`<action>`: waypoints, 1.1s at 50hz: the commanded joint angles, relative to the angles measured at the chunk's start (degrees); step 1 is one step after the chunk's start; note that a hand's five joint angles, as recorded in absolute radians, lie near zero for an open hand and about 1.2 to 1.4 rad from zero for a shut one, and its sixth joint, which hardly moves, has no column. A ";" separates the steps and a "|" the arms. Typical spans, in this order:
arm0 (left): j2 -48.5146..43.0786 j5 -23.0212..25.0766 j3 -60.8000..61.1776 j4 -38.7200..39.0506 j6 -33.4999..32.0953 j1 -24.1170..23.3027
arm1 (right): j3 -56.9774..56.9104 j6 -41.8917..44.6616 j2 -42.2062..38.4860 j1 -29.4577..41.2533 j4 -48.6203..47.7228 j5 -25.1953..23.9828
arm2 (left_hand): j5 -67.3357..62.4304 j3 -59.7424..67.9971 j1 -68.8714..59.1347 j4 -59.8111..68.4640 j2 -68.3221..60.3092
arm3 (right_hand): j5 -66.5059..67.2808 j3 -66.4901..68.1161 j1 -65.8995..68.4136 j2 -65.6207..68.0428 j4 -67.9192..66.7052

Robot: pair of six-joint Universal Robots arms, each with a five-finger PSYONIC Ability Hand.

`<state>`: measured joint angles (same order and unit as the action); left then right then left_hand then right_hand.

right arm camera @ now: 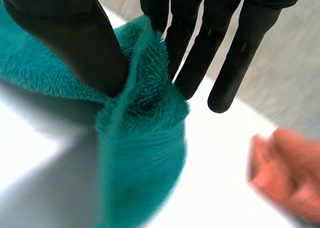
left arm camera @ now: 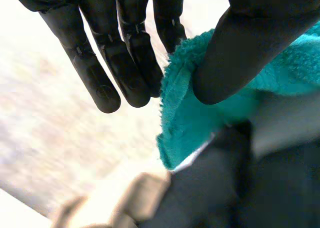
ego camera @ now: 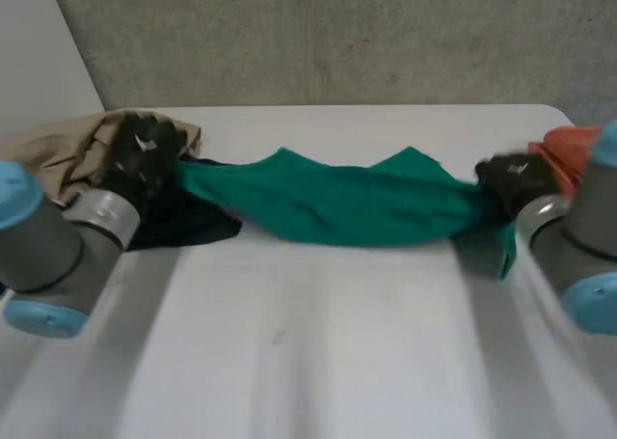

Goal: Fold the laundry.

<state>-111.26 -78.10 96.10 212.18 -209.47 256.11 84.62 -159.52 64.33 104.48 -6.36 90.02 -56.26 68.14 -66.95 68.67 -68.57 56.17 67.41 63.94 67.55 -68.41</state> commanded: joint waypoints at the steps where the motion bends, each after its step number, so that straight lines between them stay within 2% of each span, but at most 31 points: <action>1: 17.29 -1.71 1.63 -7.55 10.57 0.00 | -1.64 7.64 14.85 -4.81 3.89 -3.88 | -13.74 11.86 -13.05 11.33 -11.43 | 13.83 12.59 16.06 12.45 -11.59; 5: 24.41 -1.18 0.58 -12.92 12.94 0.36 | -6.73 8.96 21.09 -7.62 7.93 -6.34 | -13.74 11.86 -13.05 11.33 -11.43 | 13.83 12.59 16.06 12.45 -11.59; 10: 30.04 -1.01 -1.17 -16.70 15.23 0.53 | -14.73 8.27 22.07 -9.56 11.10 -10.38 | -13.74 11.86 -13.05 11.33 -11.43 | 13.83 12.59 16.06 12.45 -11.59; 14: 29.35 -0.57 -0.57 -17.93 15.76 -0.52 | -21.05 7.21 14.54 -8.68 10.76 -14.33 | -13.74 11.86 -13.05 11.33 -11.43 | 13.83 12.59 16.06 12.45 -11.59; 17: 27.68 -0.83 0.40 -18.46 15.67 -1.49 | -24.22 7.12 9.17 -6.49 9.18 -14.43 | -13.74 11.86 -13.05 11.33 -11.43 | 13.83 12.59 16.06 12.45 -11.59; 22: 23.29 -1.44 3.39 -18.64 14.88 -3.68 | -29.93 7.03 -4.52 -3.06 0.50 -13.90 | -13.74 11.86 -13.05 11.33 -11.43 | 13.83 12.59 16.06 12.45 -11.59; 29: 18.63 -3.46 6.29 -18.47 14.44 -7.02 | -30.83 5.36 -18.61 0.28 -12.61 -15.04 | -13.74 11.86 -13.05 11.33 -11.43 | 13.83 12.59 16.06 12.45 -11.59; 32: 17.13 -5.04 6.47 -18.73 14.44 -7.90 | -31.18 5.54 -24.24 1.69 -17.45 -15.05 | -13.74 11.86 -13.05 11.33 -11.43 | -39.18 -40.43 -36.95 -40.56 41.42; 33: 16.96 -5.48 6.47 -18.82 14.44 -7.99 | -31.26 5.80 -25.21 1.87 -18.24 -14.87 | -13.74 11.86 -13.05 11.33 -11.43 | -52.83 -54.08 -50.60 -54.21 55.07; 34: 16.78 -6.18 6.47 -19.17 14.44 -8.08 | -31.79 6.41 -26.26 2.04 -19.47 -13.91 | -13.74 11.86 -13.05 11.33 -11.43 | -56.17 -57.41 -53.94 -57.55 58.41; 37: 16.87 -6.81 6.47 -19.87 14.44 -7.99 | -32.06 7.82 -25.75 2.04 -19.75 -10.84 | -13.74 11.86 -13.05 11.33 -11.43 | -56.17 -57.41 -53.94 -57.55 58.41; 42: 18.27 -6.98 5.77 -21.01 14.62 -7.64 | -28.12 6.77 -16.81 1.34 -15.90 -1.09 | -13.74 11.86 -13.05 11.33 -11.43 | -56.17 -57.41 -53.94 -57.55 58.41; 44: 18.97 -6.90 5.42 -21.10 14.62 -7.55 | -25.65 6.33 -13.28 0.82 -12.47 -0.02 | -13.74 11.86 -13.05 11.33 -11.43 | -56.17 -57.41 -53.94 -57.55 58.41; 45: 19.59 -6.72 5.15 -21.45 14.79 -7.55 | -23.03 6.33 -9.78 0.46 -8.01 -0.54 | -13.74 11.86 -13.05 11.33 -11.43 | -56.17 -57.41 -53.94 -57.55 58.41; 47: 20.55 -6.37 4.63 -21.89 14.79 -7.64 | -20.47 6.77 -7.04 0.11 -3.07 -1.50 | -13.74 11.86 -13.05 11.33 -11.43 | -56.17 -57.41 -53.94 -57.55 58.41; 51: 21.70 -6.02 3.57 -22.16 14.79 -7.82 | -12.49 7.38 -0.89 -0.85 13.33 -4.40 | -13.74 11.86 -13.05 11.33 -11.43 | -54.85 -56.09 -52.62 -56.23 57.09; 55: 22.14 -5.93 2.69 -22.24 14.79 -7.99 | -4.49 7.56 2.19 -2.52 21.55 -6.60 | -13.74 11.86 -13.05 11.33 -11.43 | -52.64 -53.88 -50.41 -54.01 54.88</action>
<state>-90.16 -84.40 100.22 190.13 -194.68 248.41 68.62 -152.43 60.69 104.04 -0.44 87.33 -56.26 68.35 -66.95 68.70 -68.64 2.84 11.96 12.90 11.98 -12.13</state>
